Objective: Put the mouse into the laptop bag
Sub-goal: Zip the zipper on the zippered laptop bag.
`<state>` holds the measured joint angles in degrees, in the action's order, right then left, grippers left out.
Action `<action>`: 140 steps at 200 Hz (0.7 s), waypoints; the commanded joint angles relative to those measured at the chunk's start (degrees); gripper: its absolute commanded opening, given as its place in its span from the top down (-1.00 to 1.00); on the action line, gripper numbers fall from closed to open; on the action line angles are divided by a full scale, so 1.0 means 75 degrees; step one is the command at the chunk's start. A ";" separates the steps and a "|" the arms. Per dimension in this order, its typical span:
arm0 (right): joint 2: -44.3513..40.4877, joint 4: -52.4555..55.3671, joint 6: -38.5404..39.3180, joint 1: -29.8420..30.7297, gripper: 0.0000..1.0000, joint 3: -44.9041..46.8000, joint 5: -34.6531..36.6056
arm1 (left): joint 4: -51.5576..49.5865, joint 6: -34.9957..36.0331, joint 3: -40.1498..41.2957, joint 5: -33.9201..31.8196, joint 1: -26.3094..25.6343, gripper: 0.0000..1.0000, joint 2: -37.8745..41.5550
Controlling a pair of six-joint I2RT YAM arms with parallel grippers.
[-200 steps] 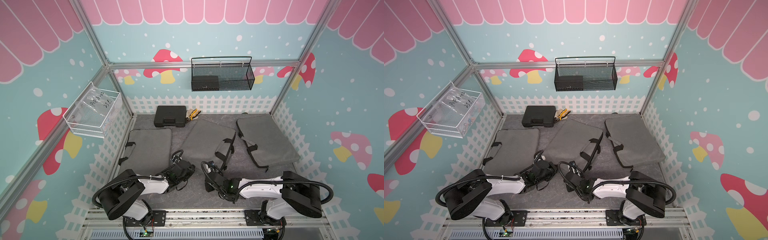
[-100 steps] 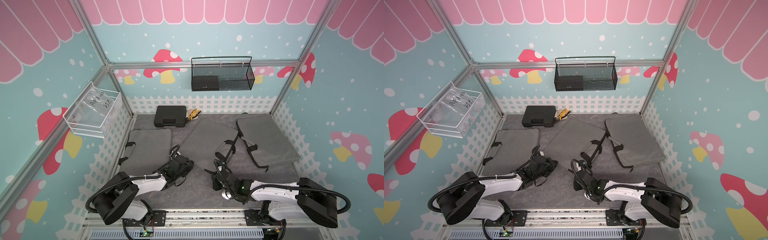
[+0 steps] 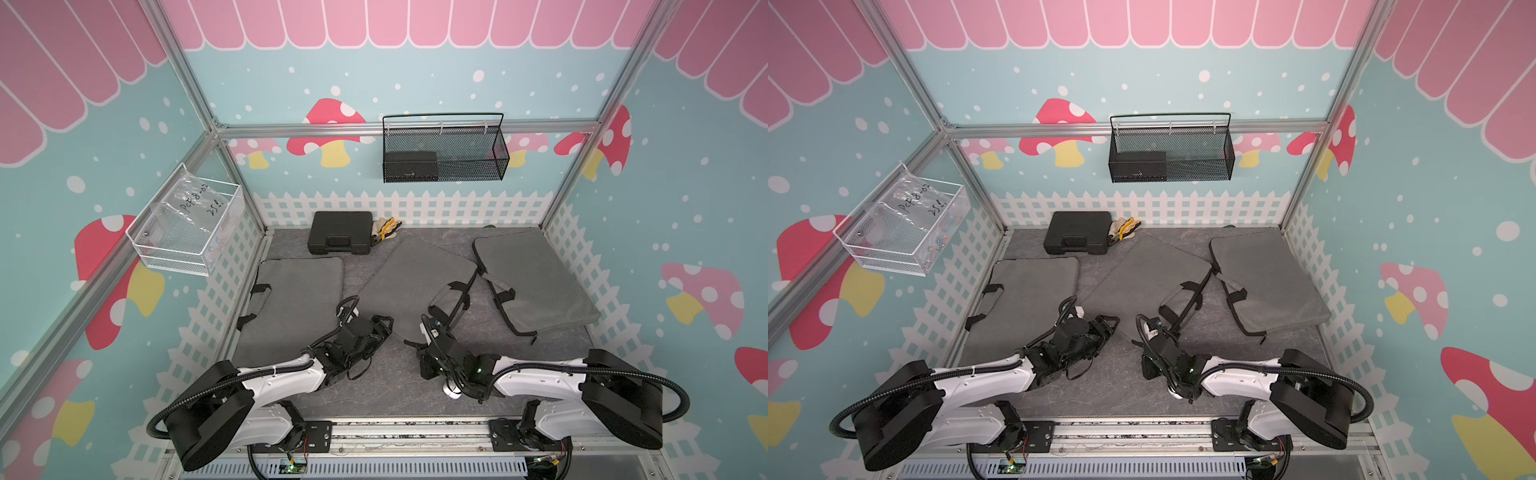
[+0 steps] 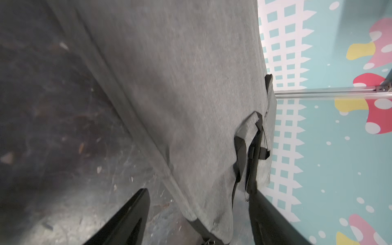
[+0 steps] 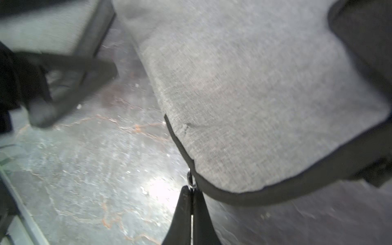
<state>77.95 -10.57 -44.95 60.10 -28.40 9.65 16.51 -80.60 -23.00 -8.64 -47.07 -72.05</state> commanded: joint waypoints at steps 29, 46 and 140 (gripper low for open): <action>0.0146 -0.0555 0.0239 0.0188 1.00 -0.0305 -0.0320 | 0.0820 -0.0808 0.0528 -0.0877 -0.0716 -0.65 0.0041; 0.0182 -0.0772 0.0251 0.0291 1.00 -0.0251 -0.0404 | 0.0992 -0.0808 0.0451 -0.0848 -0.0790 -0.68 -0.0223; 0.0207 -0.0934 -0.0111 0.0741 1.00 -0.0015 -0.0665 | 0.3152 -0.0634 0.0012 -0.0627 -0.0762 0.03 -0.2380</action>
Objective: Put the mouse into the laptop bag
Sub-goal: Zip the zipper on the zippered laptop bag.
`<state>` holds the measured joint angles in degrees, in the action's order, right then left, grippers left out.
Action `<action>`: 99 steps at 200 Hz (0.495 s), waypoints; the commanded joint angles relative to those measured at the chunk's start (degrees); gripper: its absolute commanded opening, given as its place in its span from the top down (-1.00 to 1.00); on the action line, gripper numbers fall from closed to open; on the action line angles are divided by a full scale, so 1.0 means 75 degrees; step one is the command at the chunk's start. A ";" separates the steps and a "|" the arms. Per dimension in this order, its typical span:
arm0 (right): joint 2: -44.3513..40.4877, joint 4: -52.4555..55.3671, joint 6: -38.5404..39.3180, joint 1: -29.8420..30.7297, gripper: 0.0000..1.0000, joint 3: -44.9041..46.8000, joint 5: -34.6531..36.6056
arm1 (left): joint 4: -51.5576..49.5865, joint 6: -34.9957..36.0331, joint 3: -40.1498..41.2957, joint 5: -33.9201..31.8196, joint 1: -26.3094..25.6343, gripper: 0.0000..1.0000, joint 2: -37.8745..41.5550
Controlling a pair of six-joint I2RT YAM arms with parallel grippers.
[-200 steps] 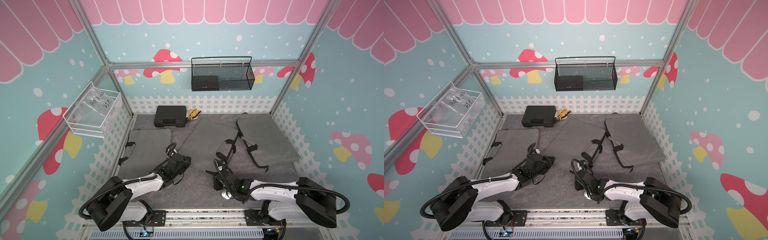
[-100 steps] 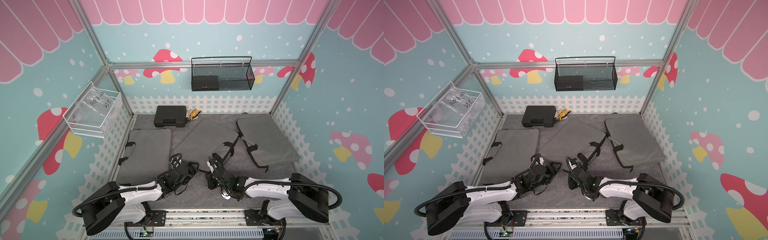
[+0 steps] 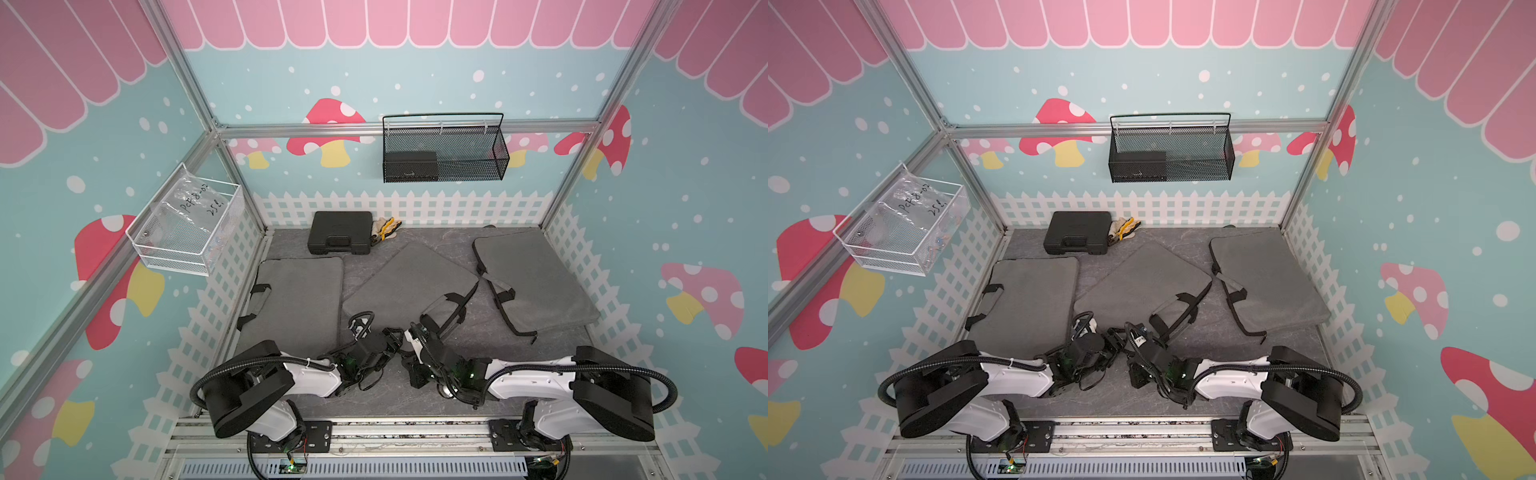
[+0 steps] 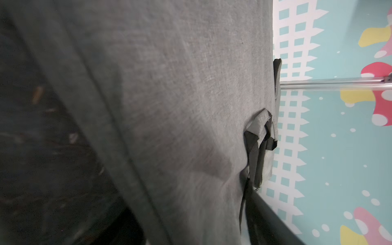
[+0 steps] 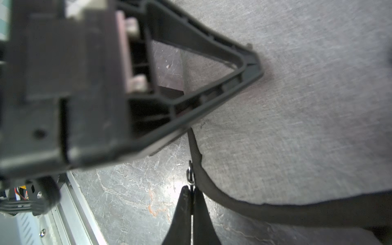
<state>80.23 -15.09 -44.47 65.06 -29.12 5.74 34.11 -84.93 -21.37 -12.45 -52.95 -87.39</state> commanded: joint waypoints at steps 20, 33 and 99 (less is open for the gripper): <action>-0.0203 -0.0392 -0.0227 0.0080 1.00 0.0222 -0.0368 | 0.0665 0.0077 -0.0356 -0.0348 0.0135 0.45 -0.0564; -0.0269 -0.0387 -0.0301 0.0080 1.00 0.0351 -0.0388 | 0.0483 0.0116 -0.0495 -0.0245 0.0290 0.72 -0.0760; -0.1127 0.0282 -0.0973 -0.0276 1.00 0.1212 0.0143 | 0.1827 0.0024 -0.0237 0.0341 0.1132 1.00 -0.1771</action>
<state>74.11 -17.43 -48.51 63.83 -23.68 8.67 44.29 -84.66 -23.77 -7.49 -49.15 -97.60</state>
